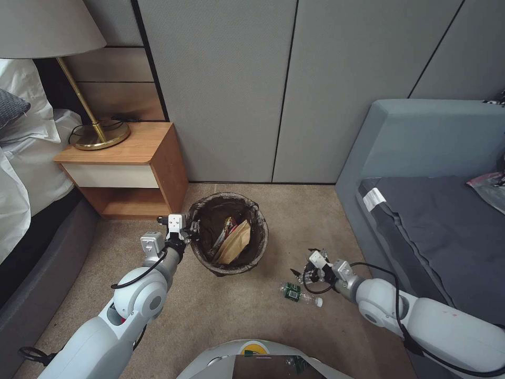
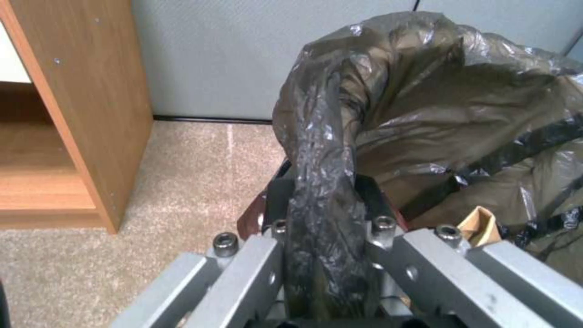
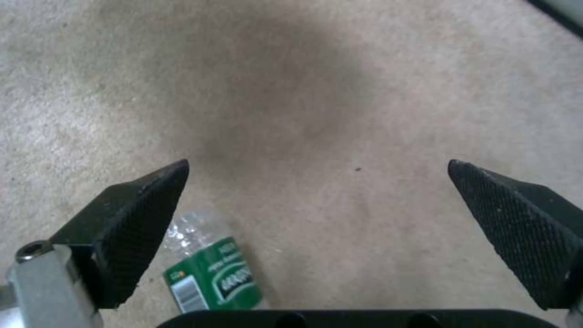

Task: Pick up the trash bin, then pick up the garbage from the floor and place it into the trash bin.

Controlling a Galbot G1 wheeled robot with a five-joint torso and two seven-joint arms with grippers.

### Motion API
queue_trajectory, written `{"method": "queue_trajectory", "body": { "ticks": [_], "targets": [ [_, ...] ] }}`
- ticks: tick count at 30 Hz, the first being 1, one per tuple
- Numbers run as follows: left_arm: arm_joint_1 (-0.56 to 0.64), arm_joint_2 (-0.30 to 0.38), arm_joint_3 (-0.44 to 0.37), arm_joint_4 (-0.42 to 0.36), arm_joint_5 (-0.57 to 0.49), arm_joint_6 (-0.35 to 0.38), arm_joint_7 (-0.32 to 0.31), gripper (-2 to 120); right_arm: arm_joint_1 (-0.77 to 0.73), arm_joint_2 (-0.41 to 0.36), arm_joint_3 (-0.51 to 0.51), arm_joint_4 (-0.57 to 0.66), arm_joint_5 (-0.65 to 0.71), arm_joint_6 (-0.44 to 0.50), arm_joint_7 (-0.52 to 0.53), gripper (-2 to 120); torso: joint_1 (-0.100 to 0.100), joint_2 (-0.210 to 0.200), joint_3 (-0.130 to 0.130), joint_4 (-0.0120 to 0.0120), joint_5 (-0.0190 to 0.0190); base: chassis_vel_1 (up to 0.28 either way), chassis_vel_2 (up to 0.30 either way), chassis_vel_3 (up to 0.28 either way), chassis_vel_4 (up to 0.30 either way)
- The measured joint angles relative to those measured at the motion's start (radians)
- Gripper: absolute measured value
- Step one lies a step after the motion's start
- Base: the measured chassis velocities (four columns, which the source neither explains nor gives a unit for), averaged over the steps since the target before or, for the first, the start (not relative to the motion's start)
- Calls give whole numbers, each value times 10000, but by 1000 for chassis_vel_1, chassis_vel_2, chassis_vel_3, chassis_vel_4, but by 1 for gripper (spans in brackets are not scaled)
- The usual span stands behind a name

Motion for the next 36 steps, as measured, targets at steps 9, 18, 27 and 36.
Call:
{"method": "queue_trajectory", "body": {
  "ticks": [9, 18, 27, 36],
  "targets": [
    [-121, -81, 11, 90, 20, -8, 11, 5, 1038, 1108, -1664, -1232, -335, 225, -182, 100, 0, 0, 0, 0, 0, 0, 0, 0, 0],
    [-116, -102, -52, 93, 21, -8, 10, 5, 865, 1884, -2072, -2016, -784, 328, -213, 100, 0, 0, 0, -1, 0, 0, 0, 0, 0],
    [-86, -208, -58, 46, 66, -8, -2, 5, 525, 2730, -2185, -3344, -1397, 732, -439, 100, 0, 0, 0, 0, 0, 0, 0, 0, 0],
    [-52, -197, -74, 16, 78, -3, -14, 5, 568, 3513, -2342, -4428, -1640, 1008, -473, 100, 0, 0, 0, 0, 1, 0, 0, 0, 0]
  ]
}}
